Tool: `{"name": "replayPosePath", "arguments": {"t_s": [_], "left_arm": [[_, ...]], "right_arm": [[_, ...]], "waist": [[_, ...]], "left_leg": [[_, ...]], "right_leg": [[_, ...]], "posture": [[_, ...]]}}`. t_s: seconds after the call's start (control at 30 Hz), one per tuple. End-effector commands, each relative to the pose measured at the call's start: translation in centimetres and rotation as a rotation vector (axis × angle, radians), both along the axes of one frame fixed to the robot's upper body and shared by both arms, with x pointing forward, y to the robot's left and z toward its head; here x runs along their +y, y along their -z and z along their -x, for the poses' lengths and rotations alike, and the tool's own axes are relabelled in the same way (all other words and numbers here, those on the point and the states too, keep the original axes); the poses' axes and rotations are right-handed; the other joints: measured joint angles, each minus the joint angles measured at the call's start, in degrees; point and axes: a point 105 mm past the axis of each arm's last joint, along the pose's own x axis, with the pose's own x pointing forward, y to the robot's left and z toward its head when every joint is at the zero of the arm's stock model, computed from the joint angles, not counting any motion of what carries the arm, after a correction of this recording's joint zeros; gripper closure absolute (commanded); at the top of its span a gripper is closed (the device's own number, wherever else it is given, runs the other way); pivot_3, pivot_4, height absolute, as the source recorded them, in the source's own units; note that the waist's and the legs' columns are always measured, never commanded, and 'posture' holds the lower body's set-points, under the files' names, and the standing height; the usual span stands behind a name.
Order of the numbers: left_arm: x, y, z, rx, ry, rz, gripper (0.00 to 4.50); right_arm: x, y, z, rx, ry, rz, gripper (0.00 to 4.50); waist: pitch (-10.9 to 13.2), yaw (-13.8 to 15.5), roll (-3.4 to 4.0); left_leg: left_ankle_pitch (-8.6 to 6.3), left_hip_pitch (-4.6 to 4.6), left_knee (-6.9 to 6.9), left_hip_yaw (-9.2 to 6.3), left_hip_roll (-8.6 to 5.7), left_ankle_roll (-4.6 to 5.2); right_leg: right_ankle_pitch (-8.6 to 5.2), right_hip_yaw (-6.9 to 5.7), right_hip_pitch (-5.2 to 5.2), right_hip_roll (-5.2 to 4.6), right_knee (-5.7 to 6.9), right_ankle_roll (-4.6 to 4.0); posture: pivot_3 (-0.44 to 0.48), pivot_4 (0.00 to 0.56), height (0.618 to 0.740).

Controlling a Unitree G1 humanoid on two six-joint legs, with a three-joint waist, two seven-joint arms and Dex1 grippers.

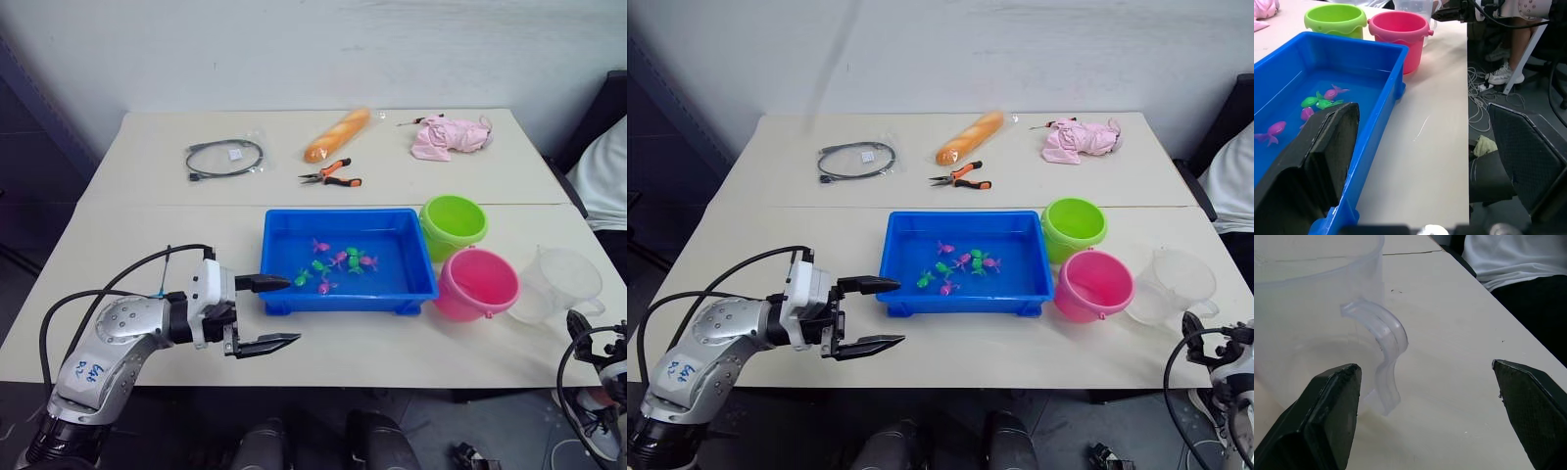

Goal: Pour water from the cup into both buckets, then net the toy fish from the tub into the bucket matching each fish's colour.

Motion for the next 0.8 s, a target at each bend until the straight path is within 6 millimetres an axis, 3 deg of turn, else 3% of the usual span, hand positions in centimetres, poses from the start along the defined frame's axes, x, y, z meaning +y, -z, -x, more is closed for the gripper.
{"name": "replayPosePath", "arguments": {"t_s": [0.03,0.27,0.8], "left_arm": [[-0.1,-1.1,0.0,-0.052,-0.013,0.028,0.03],[-1.0,-1.3,0.1,-0.054,0.008,0.057,0.03],[-1.4,-1.2,-0.2,-0.044,0.019,0.042,0.03]], "right_arm": [[-0.4,-1.4,0.9,-0.059,0.049,0.005,0.0],[-1.3,-1.4,0.3,-0.099,0.13,-0.023,0.0],[-0.7,-0.3,-3.4,-0.14,0.104,-0.193,0.0]], "waist": [[0.0,-0.03,0.0],[0.0,-0.24,0.0],[0.0,-0.22,0.01]], "left_leg": [[0.0,0.0,0.0,-0.01,0.01,-0.01],[0.01,0.02,0.0,0.0,0.02,-0.02],[0.05,0.01,0.0,0.01,0.04,-0.06]], "right_leg": [[0.0,-0.01,0.0,0.01,0.0,0.0],[0.0,0.01,0.0,0.03,0.0,0.0],[0.0,0.01,-0.01,0.09,0.01,0.0]], "posture": [[0.0,0.15,0.74],[0.0,0.15,0.74],[0.0,0.15,0.74]]}}
